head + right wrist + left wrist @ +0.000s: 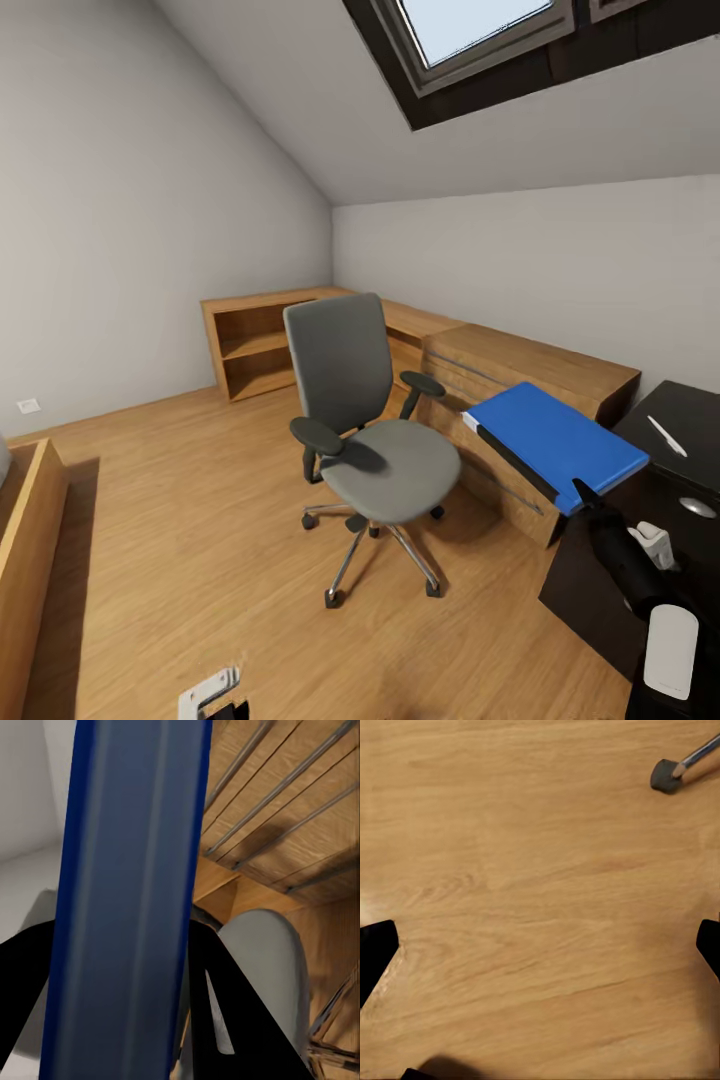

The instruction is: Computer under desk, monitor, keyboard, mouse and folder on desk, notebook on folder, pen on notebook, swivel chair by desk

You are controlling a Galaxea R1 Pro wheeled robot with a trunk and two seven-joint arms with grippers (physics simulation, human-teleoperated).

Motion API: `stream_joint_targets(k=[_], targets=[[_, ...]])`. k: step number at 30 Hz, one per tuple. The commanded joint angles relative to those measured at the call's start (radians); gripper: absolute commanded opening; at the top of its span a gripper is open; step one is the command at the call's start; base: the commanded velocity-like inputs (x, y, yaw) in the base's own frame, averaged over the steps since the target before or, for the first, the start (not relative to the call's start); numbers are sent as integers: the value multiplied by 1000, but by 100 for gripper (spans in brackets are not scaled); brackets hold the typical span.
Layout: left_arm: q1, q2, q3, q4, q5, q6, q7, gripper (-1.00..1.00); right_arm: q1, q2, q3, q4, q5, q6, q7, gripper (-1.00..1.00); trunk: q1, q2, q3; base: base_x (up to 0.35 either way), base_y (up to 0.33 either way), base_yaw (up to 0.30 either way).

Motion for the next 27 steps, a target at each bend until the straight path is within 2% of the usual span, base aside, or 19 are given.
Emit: stream_joint_targets(k=[1,5,9,17,27], targets=[[3,12,-2,23,-9,-12,-9,100,-1,1,-3,-1,-5,9,2,-100,-4,7,2,0,0,-243],[7,28,-2,91,-71,-102,-79,100,-1,1,-3,-2,-5,10,3,-100,-19,35,12,0,0,-194],[8,28,-4,165,-88,-179,-95,100,-1,1,-3,-2,-6,16,6,-100,-35,63,24,0,0,-54],[8,23,-16,222,-91,-199,-98,100,-2,1,-3,1,-8,18,7,-100,-65,119,49,0,0,-4],[8,20,-23,241,-91,-201,-98,100,-1,1,-3,2,-9,19,8,-100,-104,189,80,0,0,0]])
